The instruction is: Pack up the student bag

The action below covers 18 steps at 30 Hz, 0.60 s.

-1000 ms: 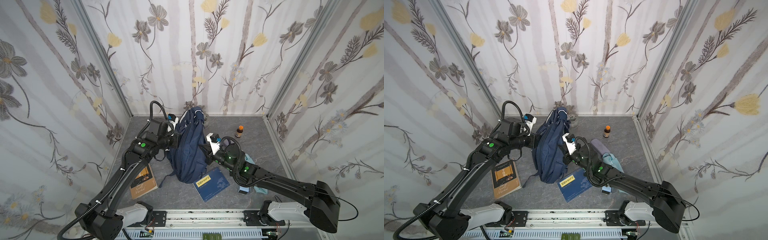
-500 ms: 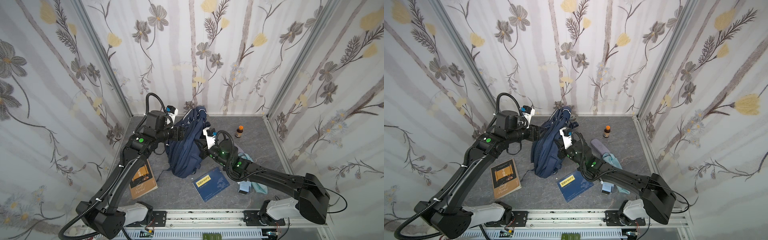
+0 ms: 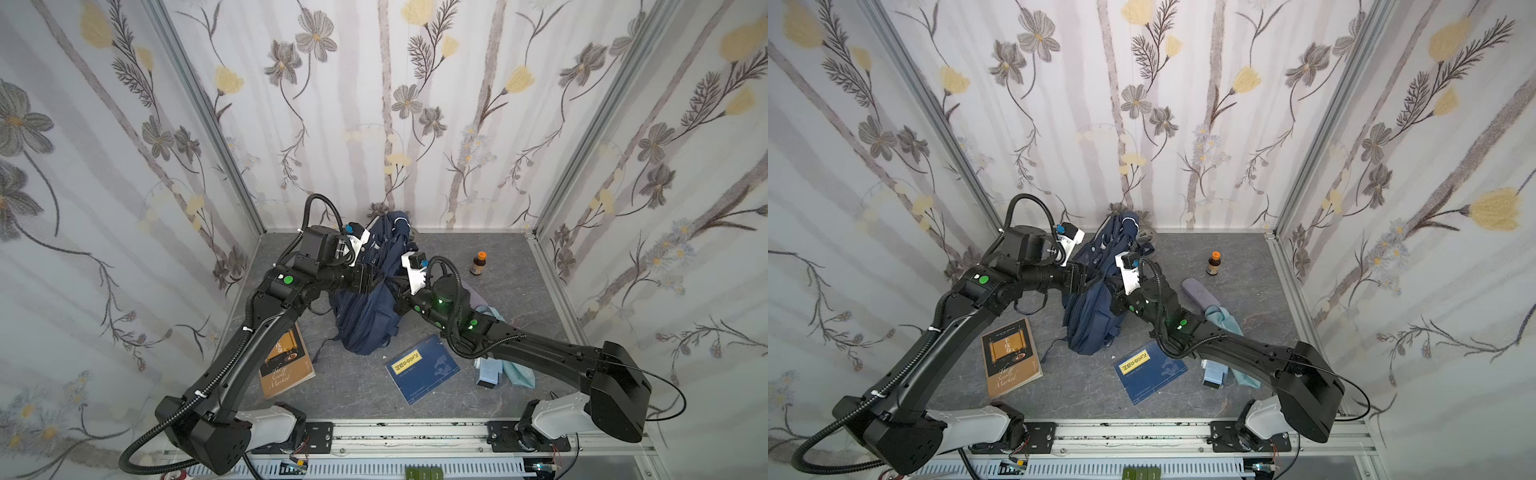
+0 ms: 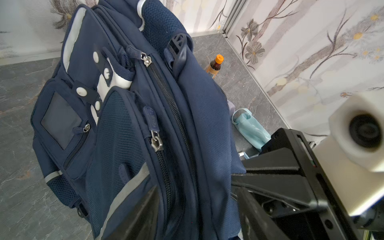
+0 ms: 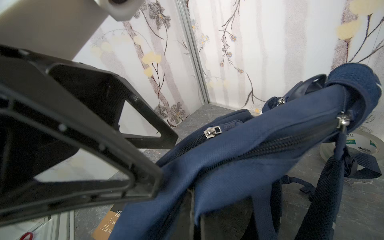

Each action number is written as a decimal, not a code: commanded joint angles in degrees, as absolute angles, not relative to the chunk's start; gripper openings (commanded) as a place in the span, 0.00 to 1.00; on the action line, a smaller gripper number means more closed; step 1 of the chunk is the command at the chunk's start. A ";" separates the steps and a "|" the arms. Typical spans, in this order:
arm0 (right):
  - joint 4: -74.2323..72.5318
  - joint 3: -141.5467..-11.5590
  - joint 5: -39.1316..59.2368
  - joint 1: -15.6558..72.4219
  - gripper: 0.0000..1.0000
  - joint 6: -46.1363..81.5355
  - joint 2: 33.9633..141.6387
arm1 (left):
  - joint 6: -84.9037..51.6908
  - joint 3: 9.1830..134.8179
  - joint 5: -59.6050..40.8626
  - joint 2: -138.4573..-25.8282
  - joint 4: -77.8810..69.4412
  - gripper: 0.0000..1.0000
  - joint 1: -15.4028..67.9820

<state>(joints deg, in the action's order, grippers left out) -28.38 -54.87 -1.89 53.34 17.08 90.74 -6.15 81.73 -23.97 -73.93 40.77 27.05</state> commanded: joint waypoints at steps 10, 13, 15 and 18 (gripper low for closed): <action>-35.78 -56.60 -0.90 53.42 0.00 19.67 91.00 | -0.79 82.88 -25.09 -76.71 44.63 0.42 28.78; -35.80 -56.69 -1.13 53.43 0.00 19.86 90.96 | 0.48 82.88 -23.51 -76.65 45.60 0.20 28.83; -35.19 -56.68 -1.61 53.44 0.00 19.86 90.93 | 0.87 82.84 -22.14 -75.85 44.97 0.00 28.83; -33.49 -56.39 -1.71 53.43 0.00 18.79 90.36 | 2.96 82.12 -20.15 -74.11 44.14 0.00 28.83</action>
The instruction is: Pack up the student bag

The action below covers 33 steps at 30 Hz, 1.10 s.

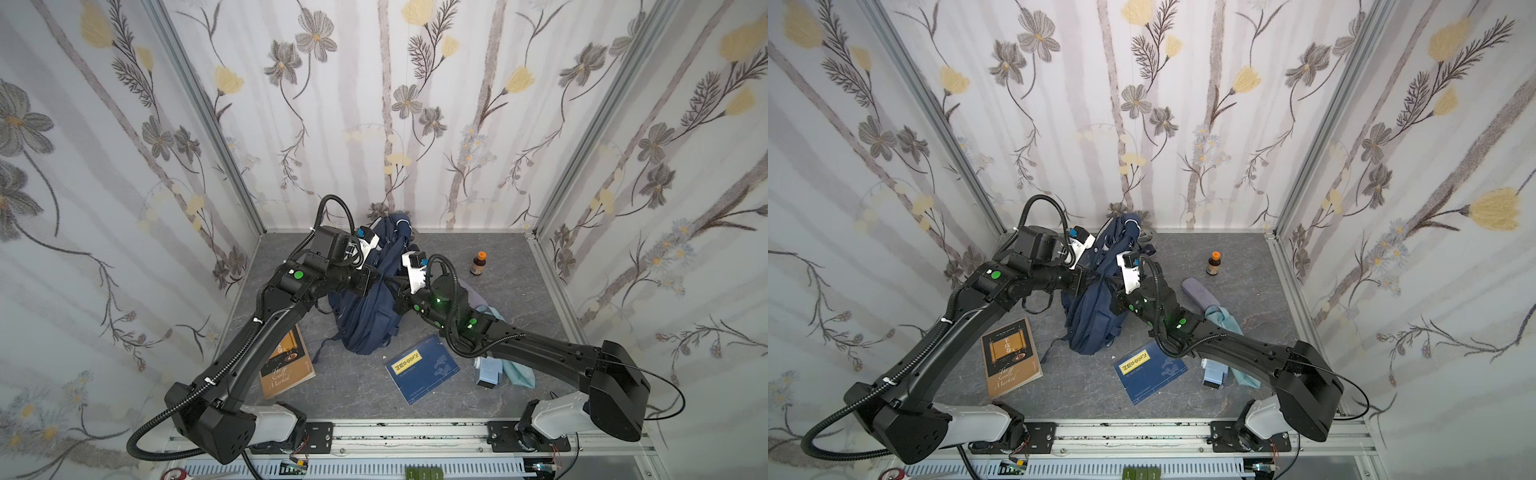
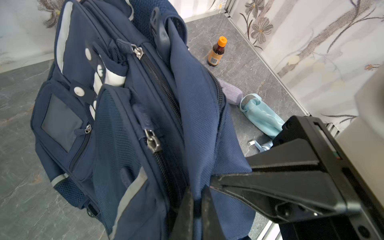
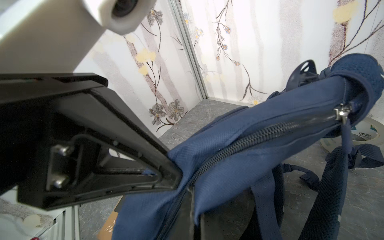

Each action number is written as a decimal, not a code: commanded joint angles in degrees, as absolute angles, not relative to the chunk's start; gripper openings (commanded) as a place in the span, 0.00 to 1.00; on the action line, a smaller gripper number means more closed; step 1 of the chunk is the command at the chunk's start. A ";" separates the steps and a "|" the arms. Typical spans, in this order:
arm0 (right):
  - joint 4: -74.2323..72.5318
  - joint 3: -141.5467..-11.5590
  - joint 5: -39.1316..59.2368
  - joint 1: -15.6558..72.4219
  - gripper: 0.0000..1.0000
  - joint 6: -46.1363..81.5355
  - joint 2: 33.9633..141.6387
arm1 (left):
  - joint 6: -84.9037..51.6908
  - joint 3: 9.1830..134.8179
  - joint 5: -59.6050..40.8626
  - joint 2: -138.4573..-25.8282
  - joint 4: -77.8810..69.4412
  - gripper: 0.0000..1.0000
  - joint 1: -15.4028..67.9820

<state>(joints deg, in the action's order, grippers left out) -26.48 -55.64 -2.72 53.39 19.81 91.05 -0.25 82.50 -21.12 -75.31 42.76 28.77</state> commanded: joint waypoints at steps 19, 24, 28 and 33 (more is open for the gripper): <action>-19.54 -58.79 41.81 31.11 0.43 -3.37 92.54 | 16.68 75.80 -26.89 -67.49 37.58 0.00 24.44; -19.01 -60.78 42.71 30.93 0.37 -3.70 97.83 | 15.73 75.95 -27.07 -67.42 37.00 0.00 23.97; -21.61 -59.38 42.49 30.88 0.34 -2.55 98.71 | 15.82 75.85 -26.98 -66.89 37.85 0.00 23.64; -23.96 -58.01 41.12 30.85 0.37 -1.09 99.54 | 15.82 75.24 -28.06 -66.27 38.05 0.00 23.64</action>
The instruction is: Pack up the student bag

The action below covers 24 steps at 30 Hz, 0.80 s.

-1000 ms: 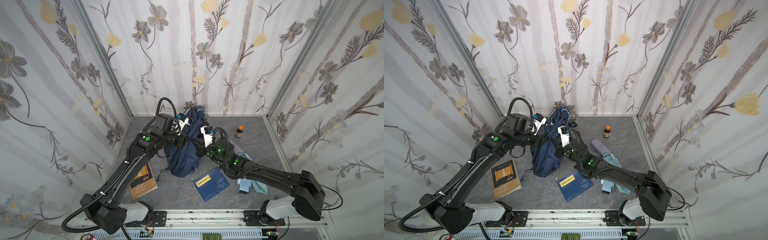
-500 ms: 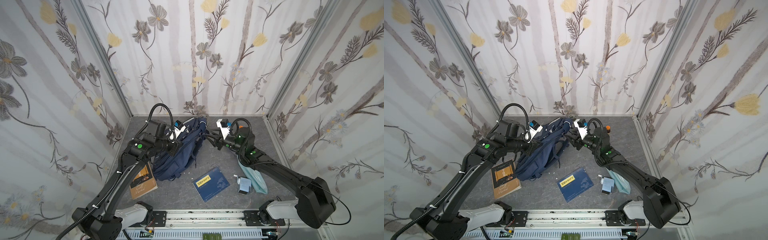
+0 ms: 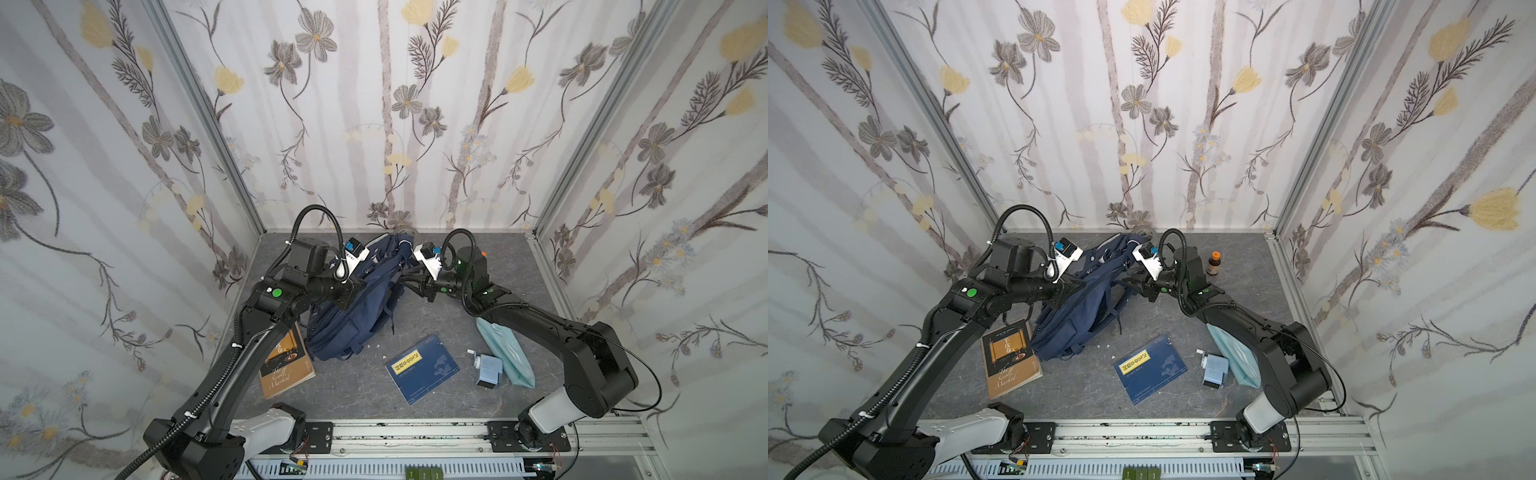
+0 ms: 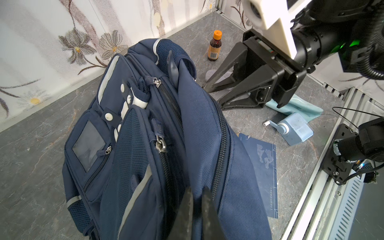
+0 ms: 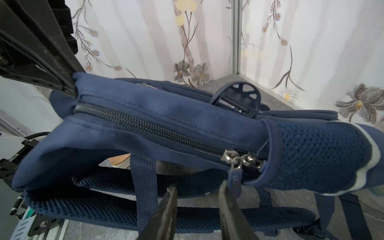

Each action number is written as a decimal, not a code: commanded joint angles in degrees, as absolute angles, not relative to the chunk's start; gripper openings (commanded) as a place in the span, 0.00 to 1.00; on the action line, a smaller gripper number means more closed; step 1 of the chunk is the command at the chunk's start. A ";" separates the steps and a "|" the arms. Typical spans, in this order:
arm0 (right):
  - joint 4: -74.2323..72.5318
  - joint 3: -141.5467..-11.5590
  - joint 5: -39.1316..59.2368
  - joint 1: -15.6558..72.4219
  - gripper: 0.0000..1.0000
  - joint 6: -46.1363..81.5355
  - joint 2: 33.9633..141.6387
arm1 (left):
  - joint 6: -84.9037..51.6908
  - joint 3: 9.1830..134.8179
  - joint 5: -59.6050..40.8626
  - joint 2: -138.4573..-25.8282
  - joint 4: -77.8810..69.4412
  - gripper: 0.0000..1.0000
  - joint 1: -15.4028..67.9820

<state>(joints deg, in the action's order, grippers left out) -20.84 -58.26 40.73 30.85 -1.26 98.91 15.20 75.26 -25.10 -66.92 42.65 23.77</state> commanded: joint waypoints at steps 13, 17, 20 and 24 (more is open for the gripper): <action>-26.16 -58.97 43.02 28.57 0.41 1.09 102.92 | 16.17 75.06 -31.27 -65.74 37.88 0.00 23.52; -27.22 -59.23 44.60 28.48 0.43 1.47 102.85 | 16.17 74.88 -32.14 -65.83 37.70 0.00 23.47; -27.81 -59.66 46.37 28.48 0.42 1.92 103.27 | 16.08 74.72 -32.31 -65.92 37.22 0.00 23.48; -27.24 -59.59 49.11 28.43 0.34 1.93 103.36 | 15.86 74.54 -31.56 -66.09 36.75 0.00 23.52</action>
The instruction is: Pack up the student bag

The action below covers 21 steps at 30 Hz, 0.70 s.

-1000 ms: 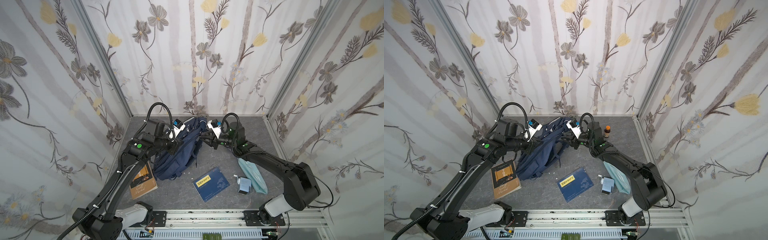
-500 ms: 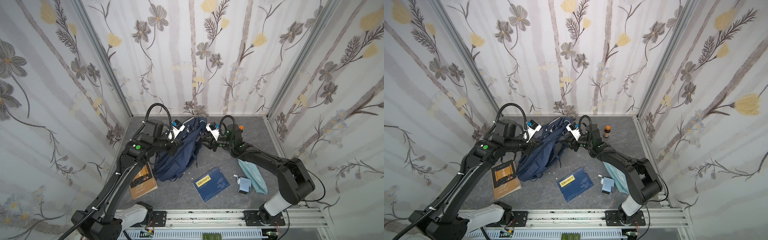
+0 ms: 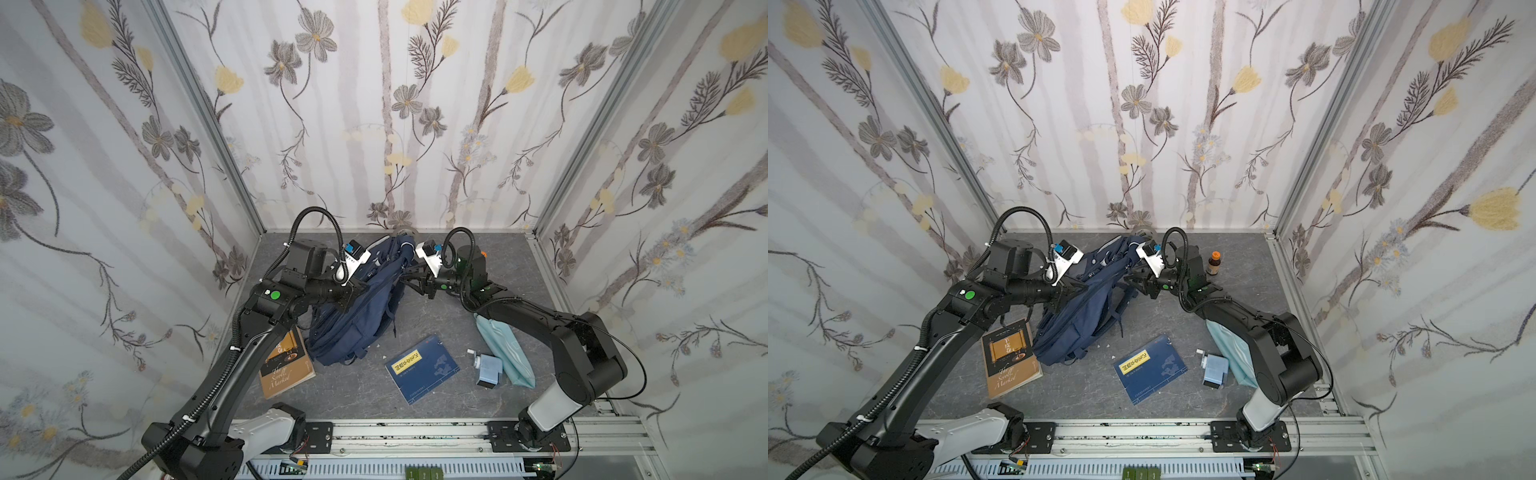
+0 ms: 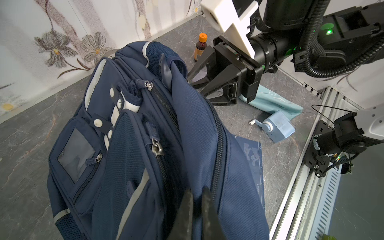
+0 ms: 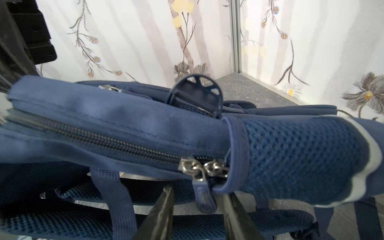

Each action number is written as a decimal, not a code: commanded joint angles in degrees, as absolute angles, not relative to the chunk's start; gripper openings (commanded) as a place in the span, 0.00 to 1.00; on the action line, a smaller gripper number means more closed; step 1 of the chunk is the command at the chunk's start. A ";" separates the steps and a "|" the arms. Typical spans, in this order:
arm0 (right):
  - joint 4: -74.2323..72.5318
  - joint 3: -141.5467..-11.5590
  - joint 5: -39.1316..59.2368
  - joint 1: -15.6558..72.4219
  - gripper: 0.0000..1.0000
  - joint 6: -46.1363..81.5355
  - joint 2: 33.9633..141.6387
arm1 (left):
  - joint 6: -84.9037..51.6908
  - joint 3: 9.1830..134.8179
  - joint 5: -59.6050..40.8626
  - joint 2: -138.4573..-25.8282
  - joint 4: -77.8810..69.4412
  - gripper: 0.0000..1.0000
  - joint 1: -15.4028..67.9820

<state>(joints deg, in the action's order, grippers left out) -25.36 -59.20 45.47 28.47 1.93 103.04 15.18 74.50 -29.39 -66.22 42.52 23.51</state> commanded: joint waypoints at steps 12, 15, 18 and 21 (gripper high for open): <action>-28.57 -56.92 50.54 28.48 0.09 4.72 101.36 | 15.39 73.66 -29.10 -65.83 36.21 0.00 23.47; -31.84 -55.54 50.62 28.48 0.07 7.56 101.34 | 15.21 73.56 -28.69 -65.66 36.15 0.00 23.47; -35.73 -54.53 50.54 28.64 0.05 10.75 101.51 | 14.70 73.48 -28.46 -65.65 36.11 0.00 23.47; -39.32 -53.82 50.62 28.82 0.04 13.52 101.93 | 14.16 73.20 -28.44 -65.65 35.84 0.00 23.48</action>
<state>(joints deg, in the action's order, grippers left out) -31.88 -54.19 48.25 28.49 10.09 101.67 14.68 73.43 -28.42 -66.06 42.15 23.51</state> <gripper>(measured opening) 0.064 0.060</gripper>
